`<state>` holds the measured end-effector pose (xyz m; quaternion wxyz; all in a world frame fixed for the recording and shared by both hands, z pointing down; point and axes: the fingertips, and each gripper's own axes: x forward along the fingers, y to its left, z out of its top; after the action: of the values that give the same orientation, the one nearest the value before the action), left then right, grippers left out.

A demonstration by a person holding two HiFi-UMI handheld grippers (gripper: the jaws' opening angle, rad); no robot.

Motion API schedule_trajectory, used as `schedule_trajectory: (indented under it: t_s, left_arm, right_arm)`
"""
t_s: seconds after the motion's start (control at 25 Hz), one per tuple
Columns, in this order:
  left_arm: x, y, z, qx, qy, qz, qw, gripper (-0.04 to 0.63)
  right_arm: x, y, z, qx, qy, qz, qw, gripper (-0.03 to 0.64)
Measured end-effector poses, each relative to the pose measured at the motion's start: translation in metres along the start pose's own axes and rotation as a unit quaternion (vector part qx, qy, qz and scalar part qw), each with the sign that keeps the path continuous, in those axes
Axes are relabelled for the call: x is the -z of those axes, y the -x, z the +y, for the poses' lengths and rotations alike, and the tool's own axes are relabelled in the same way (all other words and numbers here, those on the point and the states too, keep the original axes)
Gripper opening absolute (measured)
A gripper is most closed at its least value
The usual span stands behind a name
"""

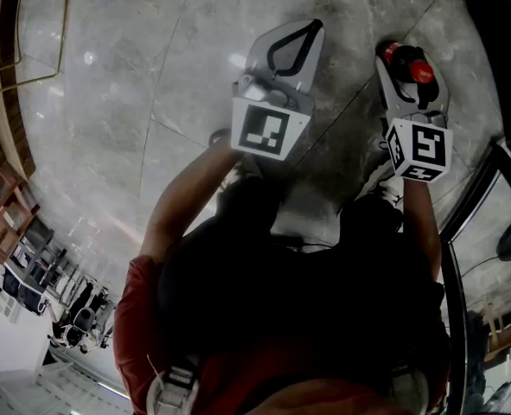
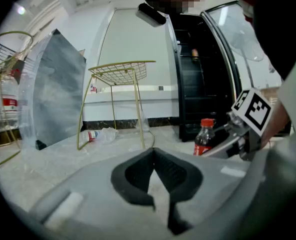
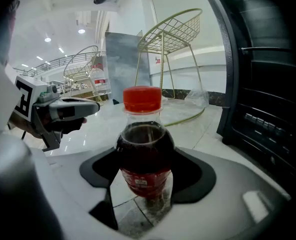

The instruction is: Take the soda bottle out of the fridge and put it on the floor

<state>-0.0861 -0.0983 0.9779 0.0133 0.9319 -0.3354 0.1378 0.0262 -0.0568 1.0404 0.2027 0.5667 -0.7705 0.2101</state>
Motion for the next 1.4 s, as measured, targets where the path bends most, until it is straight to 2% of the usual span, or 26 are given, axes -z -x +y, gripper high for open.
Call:
schedule_trajectory:
  t_s: [0.4,0.92,1.24,1.4]
  left_arm:
    - [0.004,-0.002,0.0,-0.001,0.003,0.0,1.0,-0.002]
    - [0.008,-0.002,-0.001,0.003,-0.004,0.006,1.0,-0.002]
    - [0.009,-0.005,-0.003,0.002,-0.001,0.006,1.0,-0.002]
    - [0.01,-0.005,-0.003,0.004,0.001,0.007,1.0,-0.002]
  right_arm:
    - [-0.014,-0.026,-0.01,-0.002,0.006,-0.015,1.0,0.304]
    - [-0.036,-0.061,-0.022,-0.005,0.047,-0.023,0.999,0.304]
    - [-0.038,-0.067,-0.025,-0.007,0.044,-0.024,0.999,0.304]
    - [-0.039,-0.067,-0.025,-0.003,0.044,-0.044,0.998,0.304]
